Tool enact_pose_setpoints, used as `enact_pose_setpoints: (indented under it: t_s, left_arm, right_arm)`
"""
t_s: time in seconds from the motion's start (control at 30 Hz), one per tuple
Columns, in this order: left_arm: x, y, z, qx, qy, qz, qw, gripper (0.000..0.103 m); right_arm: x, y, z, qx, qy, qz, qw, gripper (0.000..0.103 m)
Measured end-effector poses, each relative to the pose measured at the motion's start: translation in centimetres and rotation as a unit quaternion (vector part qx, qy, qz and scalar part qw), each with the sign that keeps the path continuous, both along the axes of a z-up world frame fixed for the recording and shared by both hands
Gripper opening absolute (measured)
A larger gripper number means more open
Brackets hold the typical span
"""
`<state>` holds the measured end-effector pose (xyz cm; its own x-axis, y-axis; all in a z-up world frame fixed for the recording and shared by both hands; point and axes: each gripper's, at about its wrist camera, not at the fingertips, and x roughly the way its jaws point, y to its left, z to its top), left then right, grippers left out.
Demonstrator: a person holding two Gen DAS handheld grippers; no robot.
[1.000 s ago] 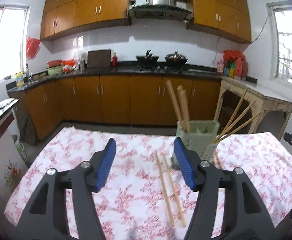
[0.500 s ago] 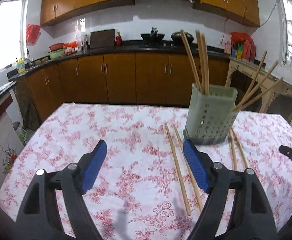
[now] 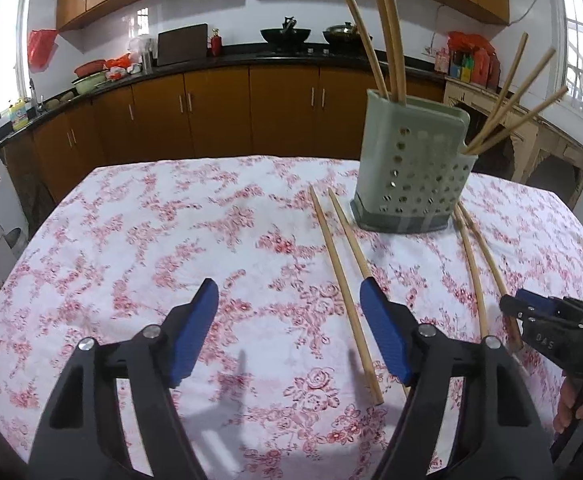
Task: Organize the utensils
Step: 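Close the left tool on a chopstick while the right tool grasps another chopstick, then hold the left tool's chopstick against the cloth while the right tool holds its chopstick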
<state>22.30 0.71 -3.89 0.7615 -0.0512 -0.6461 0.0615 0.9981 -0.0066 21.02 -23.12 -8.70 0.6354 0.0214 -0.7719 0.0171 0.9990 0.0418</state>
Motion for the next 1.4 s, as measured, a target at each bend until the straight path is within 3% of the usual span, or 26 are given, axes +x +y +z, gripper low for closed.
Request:
enact_pose_setpoints:
  t_s: [0.07,0.3,0.53,0.77,1.07,1.17,1.4]
  left_arm:
    - [0.1,-0.4,-0.4,0.002,0.006,-0.005,1.0000,0.067]
    - [0.7,-2.0,-2.1,0.009,0.026,-0.018,0.9994,0.056]
    - [1.6,-3.9,-4.2,0.024,0.056,-0.023,0.9979,0.045]
    - [2.9,-4.2,-5.1,0.039,0.084,-0.010,0.9957,0.008]
    - [4.9,1.3,-5.4,0.042,0.093,0.044,0.9938,0.008]
    - [5.0,2.4,-5.4,0.021,0.094,0.042,0.9945,0.008]
    - [4.8,2.3,-5.3,0.017,0.095,0.036,0.9947,0.013]
  right_arm:
    - [-0.1,-0.2,0.2,-0.003,0.001,-0.002,1.000,0.009]
    - [0.4,-4.1,0.3,0.017,0.006,-0.078,0.997,0.008]
    - [0.3,-4.1,0.2,0.002,0.001,-0.071,0.997,0.008]
    - [0.3,-4.1,0.2,0.001,0.002,-0.063,0.998,0.008]
    - [1.3,-4.5,0.2,0.002,0.000,-0.058,0.998,0.008]
    - [1.4,-4.5,0.3,-0.001,-0.003,-0.057,0.998,0.008]
    - [1.4,-4.6,0.0,0.010,-0.004,-0.057,0.998,0.008]
